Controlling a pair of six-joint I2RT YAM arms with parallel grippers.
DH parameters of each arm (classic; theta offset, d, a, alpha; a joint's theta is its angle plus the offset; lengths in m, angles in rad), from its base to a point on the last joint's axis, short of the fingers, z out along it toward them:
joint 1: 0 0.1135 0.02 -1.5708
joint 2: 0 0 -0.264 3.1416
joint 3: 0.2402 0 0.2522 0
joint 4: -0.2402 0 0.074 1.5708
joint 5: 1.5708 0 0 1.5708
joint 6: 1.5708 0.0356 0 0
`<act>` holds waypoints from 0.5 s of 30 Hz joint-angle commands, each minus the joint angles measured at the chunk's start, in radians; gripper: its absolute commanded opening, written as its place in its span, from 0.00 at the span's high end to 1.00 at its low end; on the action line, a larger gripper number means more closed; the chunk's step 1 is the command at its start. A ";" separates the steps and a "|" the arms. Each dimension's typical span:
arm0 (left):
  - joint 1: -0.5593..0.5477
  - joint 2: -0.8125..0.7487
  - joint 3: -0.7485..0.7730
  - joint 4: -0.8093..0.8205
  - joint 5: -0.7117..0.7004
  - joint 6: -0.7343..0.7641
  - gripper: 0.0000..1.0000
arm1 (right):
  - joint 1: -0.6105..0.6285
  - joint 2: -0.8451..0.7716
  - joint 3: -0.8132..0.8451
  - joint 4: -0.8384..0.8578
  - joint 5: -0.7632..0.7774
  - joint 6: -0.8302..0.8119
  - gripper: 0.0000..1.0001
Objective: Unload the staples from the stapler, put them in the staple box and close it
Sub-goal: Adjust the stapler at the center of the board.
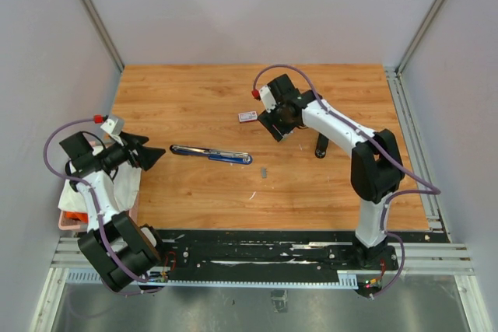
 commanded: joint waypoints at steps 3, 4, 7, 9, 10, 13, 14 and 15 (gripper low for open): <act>0.011 -0.059 0.036 -0.009 0.005 0.024 0.02 | 0.006 -0.108 -0.097 0.019 0.121 -0.051 0.23; 0.011 -0.072 0.040 -0.009 0.000 0.023 0.02 | 0.005 -0.128 -0.115 0.031 0.137 -0.056 0.17; -0.001 -0.118 0.039 0.016 -0.035 0.002 0.02 | -0.015 -0.185 -0.175 0.067 0.147 -0.072 0.06; -0.015 -0.148 0.036 0.048 -0.067 -0.017 0.02 | -0.050 -0.216 -0.210 0.077 0.122 -0.059 0.06; -0.045 -0.162 0.037 0.056 -0.085 -0.021 0.02 | -0.070 -0.229 -0.222 0.077 0.098 -0.056 0.06; -0.124 -0.195 0.053 0.047 -0.175 0.003 0.02 | -0.142 -0.251 -0.249 0.072 0.050 -0.033 0.06; -0.156 -0.203 0.061 0.036 -0.206 0.016 0.02 | -0.166 -0.257 -0.257 0.072 0.044 -0.028 0.06; -0.187 -0.206 0.070 0.027 -0.234 0.028 0.02 | -0.189 -0.268 -0.267 0.075 0.040 -0.028 0.06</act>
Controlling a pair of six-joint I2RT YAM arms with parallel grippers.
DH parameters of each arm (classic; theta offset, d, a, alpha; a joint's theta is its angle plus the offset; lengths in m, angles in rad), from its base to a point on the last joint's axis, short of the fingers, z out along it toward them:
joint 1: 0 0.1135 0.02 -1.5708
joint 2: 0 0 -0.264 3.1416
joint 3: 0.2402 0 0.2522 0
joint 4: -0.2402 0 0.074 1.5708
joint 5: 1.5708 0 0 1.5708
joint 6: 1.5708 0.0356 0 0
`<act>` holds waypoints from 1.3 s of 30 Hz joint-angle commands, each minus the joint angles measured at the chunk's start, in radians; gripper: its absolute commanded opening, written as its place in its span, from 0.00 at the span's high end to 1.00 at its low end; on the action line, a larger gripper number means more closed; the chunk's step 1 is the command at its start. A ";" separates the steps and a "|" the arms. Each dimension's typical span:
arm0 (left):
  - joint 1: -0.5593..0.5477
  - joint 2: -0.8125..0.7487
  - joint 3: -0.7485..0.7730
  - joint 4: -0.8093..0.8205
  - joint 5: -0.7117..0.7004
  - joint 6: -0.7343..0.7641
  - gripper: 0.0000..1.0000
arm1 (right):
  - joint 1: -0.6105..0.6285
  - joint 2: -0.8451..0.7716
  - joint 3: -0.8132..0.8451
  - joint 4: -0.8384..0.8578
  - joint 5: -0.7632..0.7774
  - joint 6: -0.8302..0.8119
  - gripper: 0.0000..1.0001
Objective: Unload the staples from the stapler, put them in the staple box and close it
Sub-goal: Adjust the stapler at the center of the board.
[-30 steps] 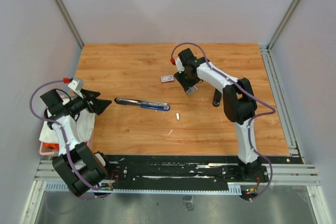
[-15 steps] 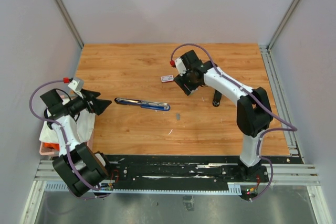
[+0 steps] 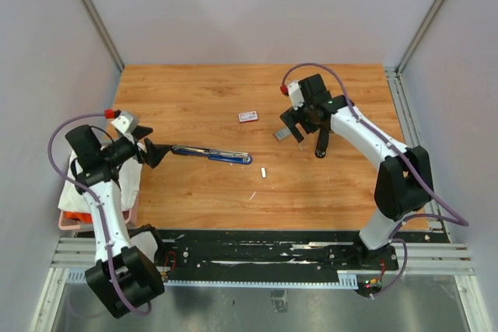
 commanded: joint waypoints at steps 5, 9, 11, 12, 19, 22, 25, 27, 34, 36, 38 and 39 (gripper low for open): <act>-0.262 0.005 0.117 -0.047 -0.245 0.081 0.02 | -0.162 -0.058 -0.070 0.015 0.015 -0.025 0.06; -0.408 0.042 0.153 -0.040 -0.366 0.097 0.02 | -0.187 -0.096 -0.116 0.038 0.017 -0.101 0.07; -0.479 0.066 0.175 -0.042 -0.426 0.106 0.02 | -0.194 -0.111 -0.137 0.043 0.025 -0.122 0.07; -0.509 0.079 0.187 -0.044 -0.450 0.110 0.02 | -0.201 -0.115 -0.143 0.042 0.027 -0.116 0.08; -0.660 0.142 0.246 -0.045 -0.548 0.122 0.02 | -0.226 -0.083 -0.169 0.039 0.083 -0.023 0.08; -0.713 0.151 0.244 -0.033 -0.573 0.120 0.02 | -0.245 -0.054 -0.160 0.042 0.055 0.009 0.08; -0.758 0.159 0.240 -0.022 -0.597 0.120 0.02 | -0.267 -0.007 -0.125 0.028 0.027 0.033 0.08; -0.782 0.171 0.243 -0.026 -0.608 0.122 0.02 | -0.278 0.040 -0.088 0.001 0.005 0.045 0.09; -0.828 0.194 0.249 -0.029 -0.626 0.126 0.02 | -0.303 0.078 -0.027 -0.038 -0.109 0.087 0.09; -0.832 0.194 0.246 -0.025 -0.628 0.125 0.02 | -0.303 0.068 -0.022 -0.041 -0.100 0.082 0.09; -0.836 0.196 0.242 -0.019 -0.629 0.122 0.02 | -0.303 0.061 -0.019 -0.040 -0.108 0.077 0.09; -0.837 0.198 0.240 -0.016 -0.630 0.120 0.02 | -0.303 0.062 -0.017 -0.042 -0.111 0.076 0.09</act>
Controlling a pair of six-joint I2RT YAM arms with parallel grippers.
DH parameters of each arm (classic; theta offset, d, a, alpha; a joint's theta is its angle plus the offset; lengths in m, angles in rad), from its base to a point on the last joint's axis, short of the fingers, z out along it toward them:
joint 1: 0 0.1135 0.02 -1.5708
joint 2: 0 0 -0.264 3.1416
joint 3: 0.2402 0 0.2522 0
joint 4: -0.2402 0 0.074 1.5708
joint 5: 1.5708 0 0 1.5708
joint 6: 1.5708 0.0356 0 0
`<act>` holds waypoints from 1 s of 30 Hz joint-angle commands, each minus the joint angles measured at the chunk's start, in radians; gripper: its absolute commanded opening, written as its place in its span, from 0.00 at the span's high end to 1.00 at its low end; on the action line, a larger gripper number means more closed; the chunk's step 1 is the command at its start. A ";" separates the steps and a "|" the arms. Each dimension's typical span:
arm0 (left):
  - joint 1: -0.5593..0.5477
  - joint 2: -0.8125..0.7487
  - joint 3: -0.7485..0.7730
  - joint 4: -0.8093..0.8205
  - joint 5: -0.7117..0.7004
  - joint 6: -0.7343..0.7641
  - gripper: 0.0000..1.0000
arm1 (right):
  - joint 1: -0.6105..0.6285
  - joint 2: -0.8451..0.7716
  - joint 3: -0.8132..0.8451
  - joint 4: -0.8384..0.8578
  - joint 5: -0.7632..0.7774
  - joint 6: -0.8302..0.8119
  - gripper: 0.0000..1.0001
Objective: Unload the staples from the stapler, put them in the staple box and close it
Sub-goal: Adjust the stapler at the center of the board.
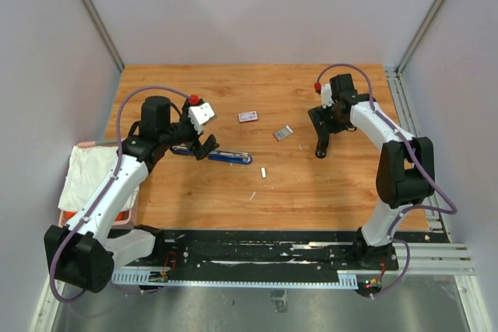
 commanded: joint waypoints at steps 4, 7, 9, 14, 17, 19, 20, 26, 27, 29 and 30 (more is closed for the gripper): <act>-0.025 0.017 0.025 0.029 -0.005 -0.007 0.02 | -0.011 0.022 0.016 -0.045 -0.034 0.008 0.09; -0.041 0.029 0.034 0.027 -0.005 -0.012 0.02 | -0.009 0.032 -0.006 -0.048 -0.022 -0.008 0.09; -0.054 0.036 0.041 0.024 -0.009 -0.012 0.02 | -0.009 0.023 -0.023 -0.044 0.000 -0.026 0.09; -0.084 0.061 0.059 0.021 -0.019 -0.011 0.02 | -0.016 -0.008 -0.061 -0.043 0.023 -0.061 0.10; -0.096 0.073 0.066 0.026 -0.013 -0.021 0.02 | -0.040 -0.032 -0.074 -0.045 0.014 -0.076 0.17; -0.106 0.081 0.069 0.032 -0.014 -0.028 0.02 | -0.072 -0.039 -0.083 -0.048 -0.008 -0.087 0.25; -0.111 0.085 0.070 0.034 -0.014 -0.029 0.02 | -0.083 -0.039 -0.086 -0.051 -0.020 -0.093 0.29; -0.136 0.119 0.096 0.025 -0.026 -0.029 0.02 | -0.159 -0.052 -0.114 -0.032 -0.061 -0.180 0.32; -0.140 0.122 0.098 0.025 -0.026 -0.030 0.02 | -0.160 -0.063 -0.123 -0.025 -0.060 -0.197 0.30; -0.144 0.128 0.099 0.031 -0.023 -0.040 0.02 | -0.157 -0.106 -0.143 -0.010 -0.067 -0.224 0.28; -0.146 0.130 0.096 0.034 -0.021 -0.044 0.02 | -0.152 -0.131 -0.153 -0.001 -0.066 -0.228 0.26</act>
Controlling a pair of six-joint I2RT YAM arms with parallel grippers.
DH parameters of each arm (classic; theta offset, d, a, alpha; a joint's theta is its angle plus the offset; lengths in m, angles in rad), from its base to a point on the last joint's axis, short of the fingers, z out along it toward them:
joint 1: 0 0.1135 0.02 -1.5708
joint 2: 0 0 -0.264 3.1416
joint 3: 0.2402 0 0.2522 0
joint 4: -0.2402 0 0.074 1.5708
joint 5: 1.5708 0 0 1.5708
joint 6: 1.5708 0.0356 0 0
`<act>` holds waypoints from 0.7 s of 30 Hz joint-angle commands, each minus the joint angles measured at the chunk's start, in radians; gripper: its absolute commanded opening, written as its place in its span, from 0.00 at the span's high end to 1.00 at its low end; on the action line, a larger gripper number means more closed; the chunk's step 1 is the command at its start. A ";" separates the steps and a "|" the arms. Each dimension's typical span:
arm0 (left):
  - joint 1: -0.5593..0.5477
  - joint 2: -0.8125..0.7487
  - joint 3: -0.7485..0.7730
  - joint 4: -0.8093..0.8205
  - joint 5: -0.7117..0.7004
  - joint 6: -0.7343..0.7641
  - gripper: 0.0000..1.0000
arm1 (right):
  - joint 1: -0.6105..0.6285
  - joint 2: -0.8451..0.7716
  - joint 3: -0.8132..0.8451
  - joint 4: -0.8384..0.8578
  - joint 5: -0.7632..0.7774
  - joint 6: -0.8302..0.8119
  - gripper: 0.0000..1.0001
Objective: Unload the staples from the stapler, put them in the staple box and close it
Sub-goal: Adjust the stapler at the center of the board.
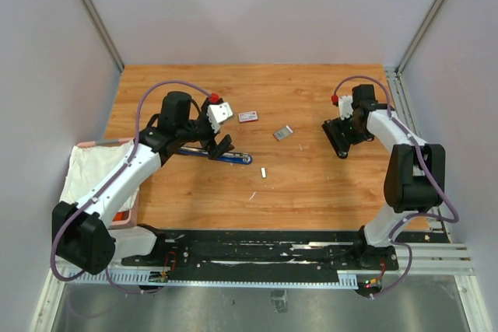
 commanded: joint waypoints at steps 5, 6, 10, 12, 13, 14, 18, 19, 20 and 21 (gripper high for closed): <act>-0.015 0.006 0.010 0.017 -0.024 -0.027 0.02 | 0.082 -0.212 -0.050 -0.001 0.001 -0.088 0.19; -0.014 0.002 0.006 0.015 -0.043 -0.028 0.02 | 0.108 -0.242 -0.054 -0.009 -0.003 -0.092 0.18; -0.001 -0.037 -0.035 0.007 -0.118 -0.006 0.02 | 0.258 -0.309 -0.085 -0.021 -0.031 -0.115 0.14; 0.034 -0.069 -0.059 0.009 -0.123 -0.010 0.02 | 0.346 -0.317 -0.095 -0.018 -0.042 -0.112 0.14; 0.064 -0.084 -0.071 0.017 -0.117 -0.023 0.02 | 0.389 -0.311 -0.095 -0.016 -0.040 -0.101 0.14; 0.098 -0.101 -0.082 0.027 -0.108 -0.036 0.02 | 0.430 -0.301 -0.093 -0.018 -0.042 -0.092 0.13; 0.259 -0.169 -0.127 0.065 -0.078 -0.093 0.02 | 0.580 -0.222 -0.040 -0.035 -0.052 -0.038 0.13; 0.290 -0.190 -0.146 0.076 -0.082 -0.100 0.02 | 0.606 -0.194 -0.017 -0.044 -0.052 -0.019 0.13; 0.314 -0.213 -0.165 0.085 -0.096 -0.102 0.02 | 0.628 -0.166 0.011 -0.059 -0.055 0.003 0.13; 0.331 -0.236 -0.181 0.090 -0.109 -0.097 0.02 | 0.645 -0.134 0.038 -0.075 -0.068 0.029 0.13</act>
